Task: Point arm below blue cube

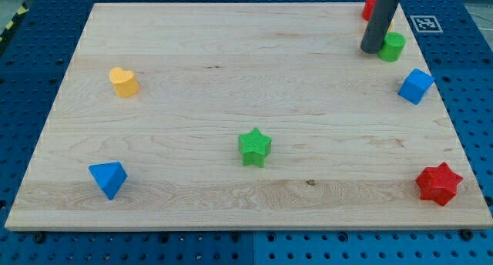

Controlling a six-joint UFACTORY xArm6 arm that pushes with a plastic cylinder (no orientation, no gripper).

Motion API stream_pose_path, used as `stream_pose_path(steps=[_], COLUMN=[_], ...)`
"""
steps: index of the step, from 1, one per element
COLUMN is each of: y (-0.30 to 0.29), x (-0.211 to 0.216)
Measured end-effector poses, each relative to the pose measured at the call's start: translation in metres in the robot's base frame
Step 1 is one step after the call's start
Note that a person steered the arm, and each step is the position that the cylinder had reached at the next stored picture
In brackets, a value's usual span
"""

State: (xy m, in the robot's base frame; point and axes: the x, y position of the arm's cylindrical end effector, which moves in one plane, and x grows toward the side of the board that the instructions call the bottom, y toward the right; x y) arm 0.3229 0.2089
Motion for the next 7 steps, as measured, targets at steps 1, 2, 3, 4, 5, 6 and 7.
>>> stream_pose_path(steps=[1, 2, 3, 4, 5, 6, 7], y=[-0.007, -0.029, -0.031, -0.008, 0.049, 0.118, 0.130], x=[0.010, 0.040, 0.085, 0.122, 0.134, 0.134, 0.135])
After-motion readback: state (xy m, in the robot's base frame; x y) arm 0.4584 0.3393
